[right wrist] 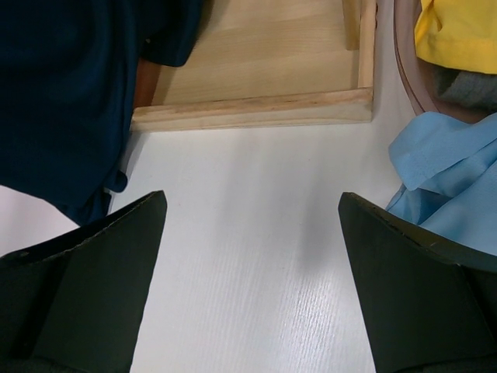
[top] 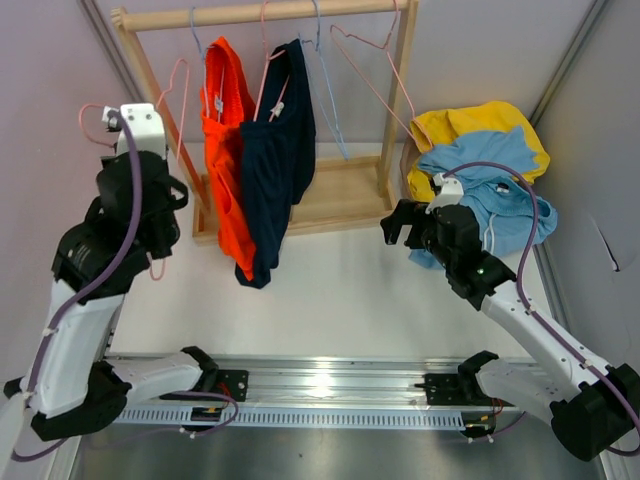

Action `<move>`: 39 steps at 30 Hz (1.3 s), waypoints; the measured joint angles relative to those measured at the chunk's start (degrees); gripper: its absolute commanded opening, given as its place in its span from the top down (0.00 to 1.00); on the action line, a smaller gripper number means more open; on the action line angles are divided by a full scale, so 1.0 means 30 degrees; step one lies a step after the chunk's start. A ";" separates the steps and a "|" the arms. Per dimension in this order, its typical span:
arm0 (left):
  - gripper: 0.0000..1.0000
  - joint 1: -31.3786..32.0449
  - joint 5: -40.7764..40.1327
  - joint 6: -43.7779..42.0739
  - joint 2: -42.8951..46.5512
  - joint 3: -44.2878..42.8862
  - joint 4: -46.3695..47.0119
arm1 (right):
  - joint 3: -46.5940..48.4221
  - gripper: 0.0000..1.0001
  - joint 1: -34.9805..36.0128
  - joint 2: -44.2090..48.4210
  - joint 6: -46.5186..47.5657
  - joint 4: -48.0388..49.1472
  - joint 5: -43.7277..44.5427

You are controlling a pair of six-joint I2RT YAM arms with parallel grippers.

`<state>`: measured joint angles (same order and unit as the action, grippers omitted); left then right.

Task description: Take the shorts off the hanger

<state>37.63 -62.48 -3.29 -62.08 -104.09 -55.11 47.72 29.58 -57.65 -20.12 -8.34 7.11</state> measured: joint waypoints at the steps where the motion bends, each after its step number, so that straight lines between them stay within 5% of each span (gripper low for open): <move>1: 1.00 -0.0262 -0.0189 -0.0058 -0.0328 -0.0022 0.0036 | 0.0029 0.01 0.0000 0.0000 0.0007 -0.0022 0.0000; 9: 1.00 -0.3133 0.0015 -0.0175 -0.3832 -0.0947 0.0634 | 0.0685 0.01 0.0000 -0.0029 0.0459 -0.0423 -0.0102; 22: 1.00 -0.6084 0.1974 -0.2608 -1.1832 -0.8983 0.4495 | 0.1508 0.01 0.0029 -0.0364 0.0976 -0.1814 -0.1166; 33: 1.00 -0.7111 0.4131 -0.3031 -1.2757 -0.8692 0.6186 | 0.1814 0.01 0.0313 -0.1027 0.0903 -0.2477 -0.1188; 39: 1.00 -0.8123 0.5166 -0.3053 -1.6007 -1.1919 0.6339 | 0.1814 0.01 0.1596 -0.1807 0.0597 -0.2557 -0.0583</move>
<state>13.26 -46.98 -12.45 -110.10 -139.85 -36.10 53.17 34.37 -63.07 -18.33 -16.01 5.37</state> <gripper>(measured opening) 0.022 0.993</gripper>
